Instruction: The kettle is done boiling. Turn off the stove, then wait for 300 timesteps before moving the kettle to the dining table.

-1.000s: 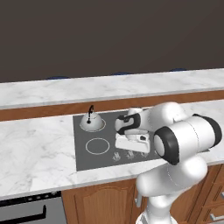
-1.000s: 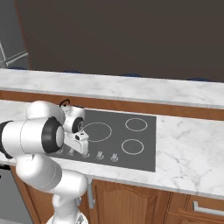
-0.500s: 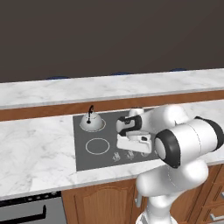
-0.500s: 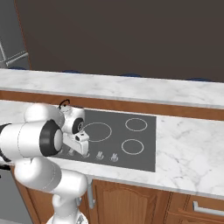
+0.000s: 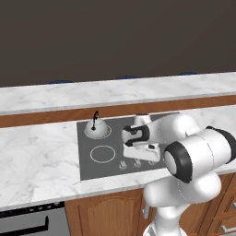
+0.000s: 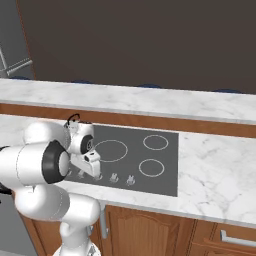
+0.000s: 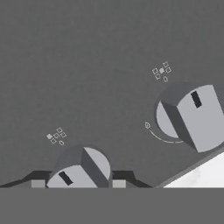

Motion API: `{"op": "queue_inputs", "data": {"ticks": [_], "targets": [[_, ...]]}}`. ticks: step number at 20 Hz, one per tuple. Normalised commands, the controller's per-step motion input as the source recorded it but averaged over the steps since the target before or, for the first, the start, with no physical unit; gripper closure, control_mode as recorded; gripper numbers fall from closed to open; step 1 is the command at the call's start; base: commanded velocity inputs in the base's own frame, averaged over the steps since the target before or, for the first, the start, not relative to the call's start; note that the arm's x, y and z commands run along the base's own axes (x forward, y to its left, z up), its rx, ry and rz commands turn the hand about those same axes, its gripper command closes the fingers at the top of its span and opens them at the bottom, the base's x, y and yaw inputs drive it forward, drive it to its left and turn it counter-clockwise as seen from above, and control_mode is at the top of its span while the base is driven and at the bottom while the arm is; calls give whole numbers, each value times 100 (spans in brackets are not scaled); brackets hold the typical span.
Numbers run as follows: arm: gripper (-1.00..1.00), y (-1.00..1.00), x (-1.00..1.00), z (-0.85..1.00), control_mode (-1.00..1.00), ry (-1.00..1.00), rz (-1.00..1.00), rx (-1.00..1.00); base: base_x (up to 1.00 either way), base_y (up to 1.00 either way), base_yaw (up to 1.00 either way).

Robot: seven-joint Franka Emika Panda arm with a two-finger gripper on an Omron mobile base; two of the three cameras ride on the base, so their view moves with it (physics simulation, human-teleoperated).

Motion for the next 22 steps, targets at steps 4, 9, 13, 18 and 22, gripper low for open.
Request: {"op": "queue_inputs", "data": {"ticks": [4,9,13,18,22], "targets": [[-100,13,0,67,-100,0,-7,-10,0,0,0],[-100,4,0,66,-100,2,-7,-8,0,0,0],[-100,8,4,65,-100,5,-8,-3,0,0,0],[-100,6,2,54,-100,5,-6,0,0,0,0],[-100,0,0,0,-100,0,0,1,0,0,0]]}}
